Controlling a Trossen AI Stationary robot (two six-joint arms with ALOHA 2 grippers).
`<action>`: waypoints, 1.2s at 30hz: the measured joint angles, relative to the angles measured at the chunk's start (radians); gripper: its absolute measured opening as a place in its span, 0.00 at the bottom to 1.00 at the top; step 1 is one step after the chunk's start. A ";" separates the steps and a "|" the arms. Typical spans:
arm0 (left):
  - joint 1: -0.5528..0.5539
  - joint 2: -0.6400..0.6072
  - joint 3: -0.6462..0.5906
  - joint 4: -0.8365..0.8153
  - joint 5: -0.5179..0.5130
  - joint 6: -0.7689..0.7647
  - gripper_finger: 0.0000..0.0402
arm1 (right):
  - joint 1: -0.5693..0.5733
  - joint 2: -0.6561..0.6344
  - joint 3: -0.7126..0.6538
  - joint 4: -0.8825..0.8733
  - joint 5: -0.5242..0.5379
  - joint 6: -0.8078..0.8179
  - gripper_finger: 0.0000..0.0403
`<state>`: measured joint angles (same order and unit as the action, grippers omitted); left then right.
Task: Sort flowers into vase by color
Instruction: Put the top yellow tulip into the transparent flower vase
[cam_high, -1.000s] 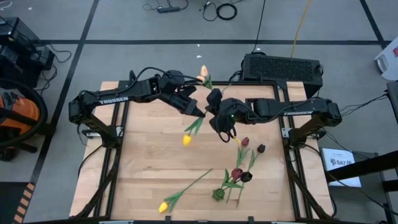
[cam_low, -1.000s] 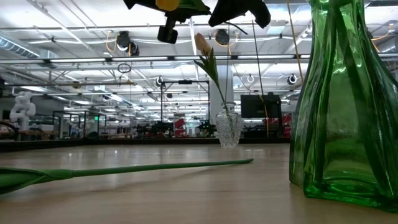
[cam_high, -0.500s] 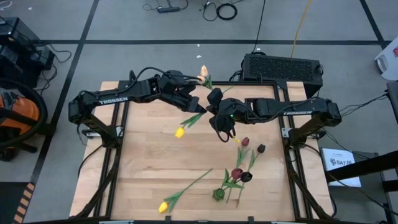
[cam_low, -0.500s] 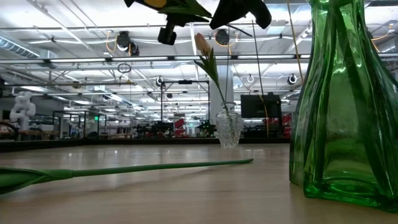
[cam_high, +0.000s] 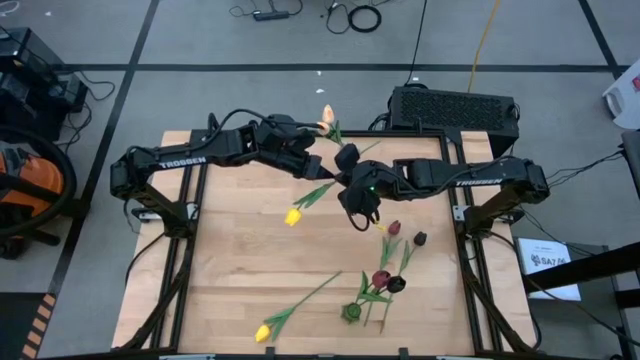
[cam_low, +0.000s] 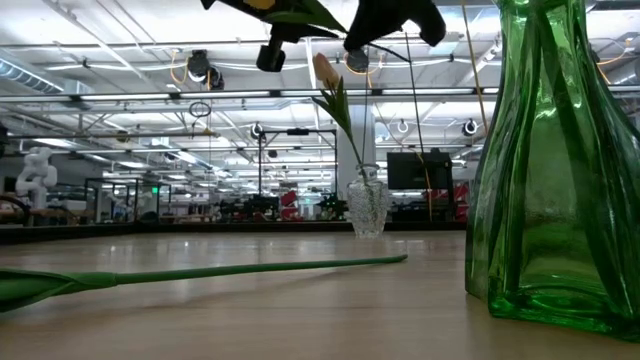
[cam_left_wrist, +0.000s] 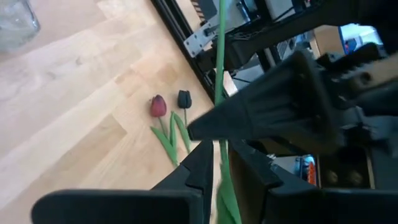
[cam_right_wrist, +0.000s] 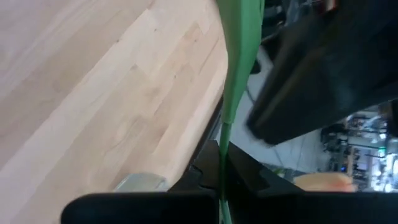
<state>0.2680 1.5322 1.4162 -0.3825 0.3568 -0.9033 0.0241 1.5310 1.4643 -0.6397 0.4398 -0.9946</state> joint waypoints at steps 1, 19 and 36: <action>0.000 0.000 0.000 -0.001 -0.001 0.004 0.14 | -0.004 0.000 0.000 -0.022 0.000 0.013 0.00; -0.079 -0.137 -0.001 -0.187 -0.500 0.393 0.14 | -0.395 -0.308 -0.086 -0.349 -0.273 0.524 0.00; -0.302 -0.313 -0.290 -0.159 -1.084 0.441 0.14 | -0.610 -0.510 -0.658 0.760 -0.814 1.136 0.00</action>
<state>-0.0344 1.2196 1.1259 -0.5415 -0.7271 -0.4620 -0.5856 1.0207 0.8062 0.1204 -0.3744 0.1416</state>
